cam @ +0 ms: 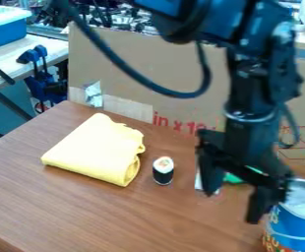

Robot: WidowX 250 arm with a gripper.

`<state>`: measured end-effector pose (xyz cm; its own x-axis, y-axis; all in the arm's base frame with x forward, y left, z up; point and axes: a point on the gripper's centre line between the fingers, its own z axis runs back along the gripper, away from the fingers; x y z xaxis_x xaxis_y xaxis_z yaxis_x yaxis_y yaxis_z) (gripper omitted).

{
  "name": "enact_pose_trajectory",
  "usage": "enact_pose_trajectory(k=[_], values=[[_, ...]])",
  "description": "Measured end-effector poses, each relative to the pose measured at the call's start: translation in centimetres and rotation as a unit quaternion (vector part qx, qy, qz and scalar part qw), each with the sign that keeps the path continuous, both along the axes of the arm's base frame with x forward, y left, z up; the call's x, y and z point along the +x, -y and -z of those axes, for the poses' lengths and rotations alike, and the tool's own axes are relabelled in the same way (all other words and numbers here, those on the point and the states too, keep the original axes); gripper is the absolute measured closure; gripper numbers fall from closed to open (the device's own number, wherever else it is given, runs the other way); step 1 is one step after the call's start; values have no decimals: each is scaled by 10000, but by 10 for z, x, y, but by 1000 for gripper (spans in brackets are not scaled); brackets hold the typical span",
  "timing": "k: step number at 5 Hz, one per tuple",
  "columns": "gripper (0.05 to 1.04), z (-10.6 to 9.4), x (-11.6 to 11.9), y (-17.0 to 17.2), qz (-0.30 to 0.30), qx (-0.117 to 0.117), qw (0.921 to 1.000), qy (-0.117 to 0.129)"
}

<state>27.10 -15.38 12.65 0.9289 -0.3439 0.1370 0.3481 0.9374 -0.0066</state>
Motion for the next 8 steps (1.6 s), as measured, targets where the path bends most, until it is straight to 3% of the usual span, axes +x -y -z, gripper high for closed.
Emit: enact_pose_trajectory(k=[1, 3, 5, 6, 8], values=[[76, -2, 9, 19, 80, -4, 10000, 9], [76, -5, 41, 33, -196, -257, 9995, 19], [76, 12, 55, 32, -368, -24, 9987, -340], [76, 18, 60, 32, -368, 119, 9983, -433], [76, 24, 73, 40, -386, 171, 9977, -535]])
